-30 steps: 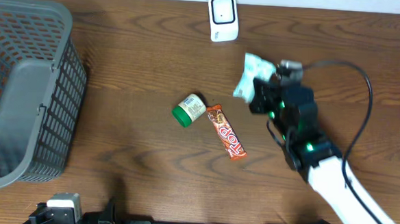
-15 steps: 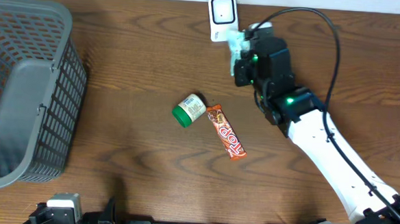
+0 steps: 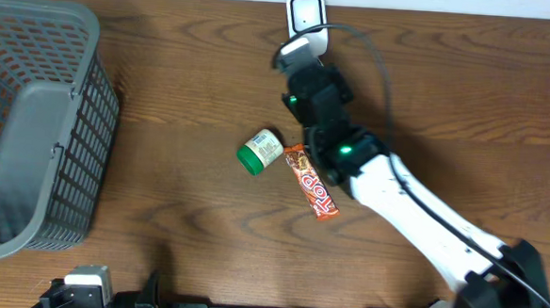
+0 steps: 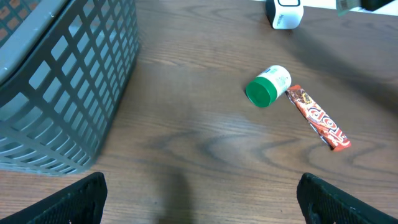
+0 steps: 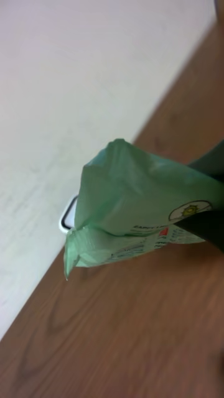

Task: Scan the item barcode
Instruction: 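Carry the wipes packet up to the white scanner with the right gripper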

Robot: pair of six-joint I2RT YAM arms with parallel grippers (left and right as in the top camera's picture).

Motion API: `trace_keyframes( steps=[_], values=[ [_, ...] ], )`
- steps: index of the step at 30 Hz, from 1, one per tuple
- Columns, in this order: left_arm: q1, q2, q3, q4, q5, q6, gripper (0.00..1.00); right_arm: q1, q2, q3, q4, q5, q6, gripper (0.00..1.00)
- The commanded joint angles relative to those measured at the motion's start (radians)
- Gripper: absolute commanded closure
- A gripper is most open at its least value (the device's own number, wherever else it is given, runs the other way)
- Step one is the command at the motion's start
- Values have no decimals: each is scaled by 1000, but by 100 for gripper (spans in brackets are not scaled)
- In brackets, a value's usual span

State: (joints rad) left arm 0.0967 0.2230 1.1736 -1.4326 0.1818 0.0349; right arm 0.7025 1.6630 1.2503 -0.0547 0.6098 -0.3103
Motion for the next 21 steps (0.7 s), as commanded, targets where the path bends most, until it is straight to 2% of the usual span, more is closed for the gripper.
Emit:
trace_keyframes(
  steps=[1,5,10,14,17,21],
  values=[
    [4,-3,3,1,10,16,2,32,83,24,104,190,-267,99],
    [4,-3,3,1,10,16,2,29,170,24,311,198,-449,99],
    [4,-3,3,1,10,16,2,3,303,24,689,177,-694,99],
    [4,-3,3,1,10,16,2,-8,394,26,865,92,-869,99],
    [4,-3,3,1,10,16,2,-27,449,40,922,6,-917,99],
    [4,-3,3,1,10,16,2,-74,515,120,930,-17,-847,99]
  ],
)
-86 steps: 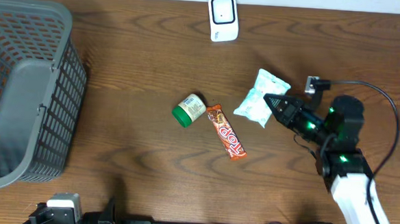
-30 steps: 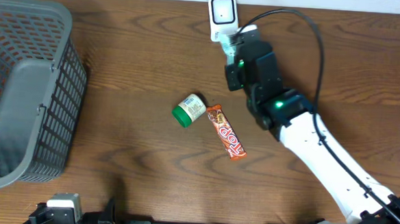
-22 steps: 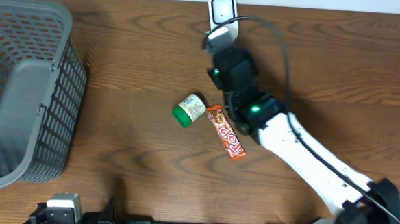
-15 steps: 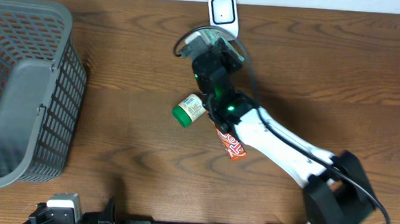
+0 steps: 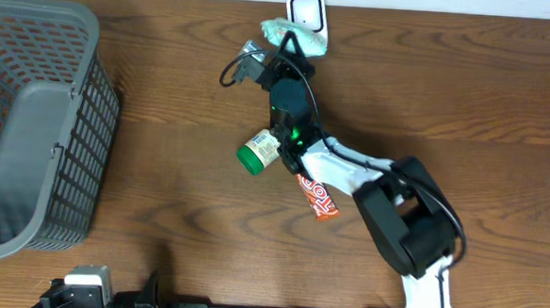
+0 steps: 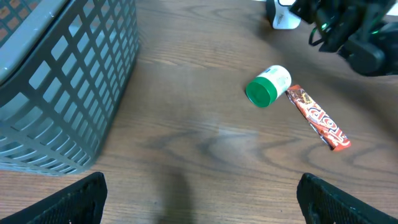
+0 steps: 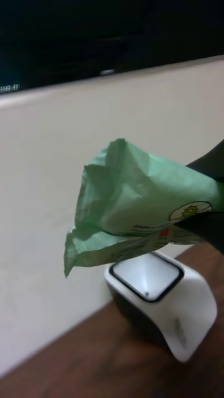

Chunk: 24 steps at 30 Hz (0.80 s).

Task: Scan the item barcode
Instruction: 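Carry the wipes packet up to the white scanner with the right gripper, then hold the wipes packet against the scanner window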

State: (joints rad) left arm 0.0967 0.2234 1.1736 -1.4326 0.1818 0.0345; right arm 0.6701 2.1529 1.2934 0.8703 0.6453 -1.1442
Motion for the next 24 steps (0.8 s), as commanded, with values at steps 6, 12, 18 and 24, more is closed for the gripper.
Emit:
trace_keyframes(
  steps=[6,12,18,24],
  values=[
    [4,-4,3,1,10,16,2,-123,92,246,-158,-161,111,99],
    [4,-4,3,1,10,16,2,-135,158,342,-220,-234,172,99],
    [4,-4,3,1,10,16,2,-140,232,369,-218,-262,171,99],
    [4,-4,3,1,10,16,2,-156,272,373,-209,-277,172,99]
  ],
)
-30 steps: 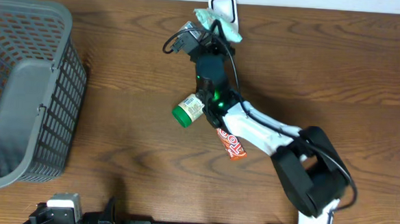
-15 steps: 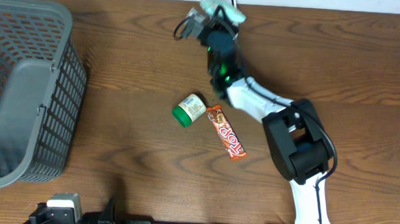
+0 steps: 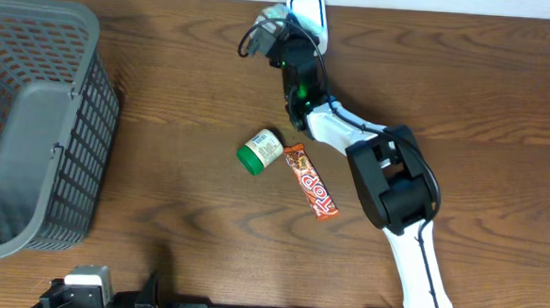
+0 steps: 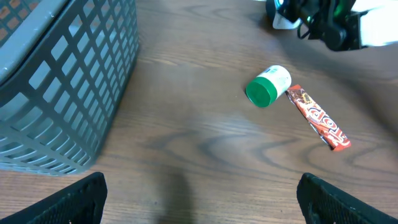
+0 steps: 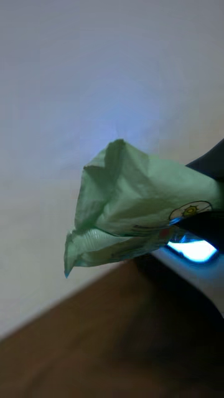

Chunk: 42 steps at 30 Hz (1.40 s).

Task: Scan the item barcode
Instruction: 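Hold the wipes packet against the scanner window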

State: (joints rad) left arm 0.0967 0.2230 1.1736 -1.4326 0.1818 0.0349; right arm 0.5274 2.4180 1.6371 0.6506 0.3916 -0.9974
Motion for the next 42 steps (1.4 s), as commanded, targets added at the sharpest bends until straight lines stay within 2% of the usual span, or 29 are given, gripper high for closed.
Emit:
trace_keyframes(
  steps=[1,21,27,36,42],
  values=[
    [4,-3,3,1,10,16,2,-16,10,29,11,-28,26,99],
    [4,-3,3,1,10,16,2,-42,12,29,-10,-90,-29,99],
    [4,-3,3,1,10,16,2,-42,18,29,-64,-137,-28,99],
    [4,-3,3,1,10,16,2,-45,23,29,-30,-171,-32,99],
    [4,-3,3,1,10,16,2,-49,23,29,56,-196,-32,99]
  ],
)
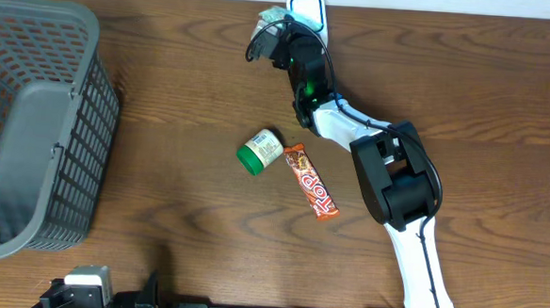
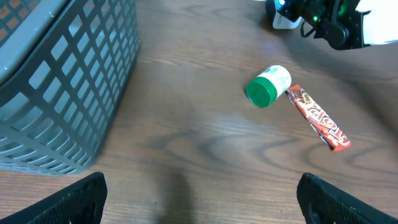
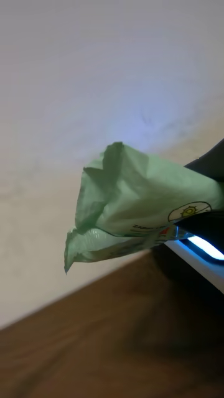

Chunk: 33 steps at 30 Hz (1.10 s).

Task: Scan the item barcode
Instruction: 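Hold the wipes packet against the scanner window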

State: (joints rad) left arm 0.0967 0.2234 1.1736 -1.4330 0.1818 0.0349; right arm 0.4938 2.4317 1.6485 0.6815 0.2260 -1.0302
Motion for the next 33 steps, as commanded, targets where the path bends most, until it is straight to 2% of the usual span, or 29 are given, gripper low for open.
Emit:
trace_keyframes(
  steps=[1,11,23,27,33],
  values=[
    [4,-4,3,2,10,16,2,-15,9,18,31,-35,-3,99],
    [4,-4,3,2,10,16,2,-32,82,45,60,-68,-79,99],
    [4,-4,3,2,10,16,2,-26,112,46,20,34,-41,99],
    [4,-4,3,2,10,16,2,-18,50,45,-140,100,53,99],
    [4,-4,3,2,10,16,2,-25,-182,45,-599,125,284,99]
  ],
)
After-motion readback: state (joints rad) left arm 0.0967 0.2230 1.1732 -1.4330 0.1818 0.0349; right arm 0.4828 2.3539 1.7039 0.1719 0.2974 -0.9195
